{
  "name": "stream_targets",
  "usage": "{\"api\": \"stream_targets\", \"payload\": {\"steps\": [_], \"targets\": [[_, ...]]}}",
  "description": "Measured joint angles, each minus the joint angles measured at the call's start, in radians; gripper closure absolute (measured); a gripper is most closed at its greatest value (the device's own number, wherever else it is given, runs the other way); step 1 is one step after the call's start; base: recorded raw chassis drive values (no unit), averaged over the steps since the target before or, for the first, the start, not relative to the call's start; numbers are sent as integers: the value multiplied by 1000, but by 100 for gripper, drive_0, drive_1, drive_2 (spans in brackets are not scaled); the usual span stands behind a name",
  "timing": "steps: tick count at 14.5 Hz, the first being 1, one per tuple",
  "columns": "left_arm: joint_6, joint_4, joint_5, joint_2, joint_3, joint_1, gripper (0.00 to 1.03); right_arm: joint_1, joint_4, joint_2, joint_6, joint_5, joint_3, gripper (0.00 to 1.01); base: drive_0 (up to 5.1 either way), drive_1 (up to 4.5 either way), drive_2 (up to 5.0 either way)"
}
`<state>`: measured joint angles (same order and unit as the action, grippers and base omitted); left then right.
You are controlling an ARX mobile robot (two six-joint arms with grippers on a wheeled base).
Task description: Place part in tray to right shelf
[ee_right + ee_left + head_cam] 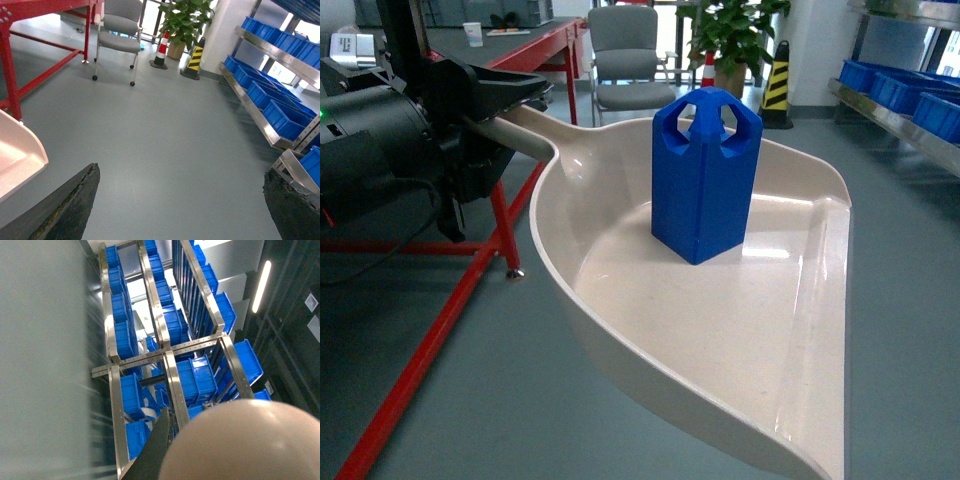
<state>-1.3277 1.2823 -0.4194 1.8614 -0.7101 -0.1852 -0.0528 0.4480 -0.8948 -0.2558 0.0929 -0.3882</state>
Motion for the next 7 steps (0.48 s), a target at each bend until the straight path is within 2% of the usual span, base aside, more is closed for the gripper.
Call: {"api": "stream_targets", "payload": {"steps": [7], "targets": [[0, -5, -1, 0, 0, 0, 90, 0, -8, -2, 0, 0, 0, 3, -1, 397, -400]]}}
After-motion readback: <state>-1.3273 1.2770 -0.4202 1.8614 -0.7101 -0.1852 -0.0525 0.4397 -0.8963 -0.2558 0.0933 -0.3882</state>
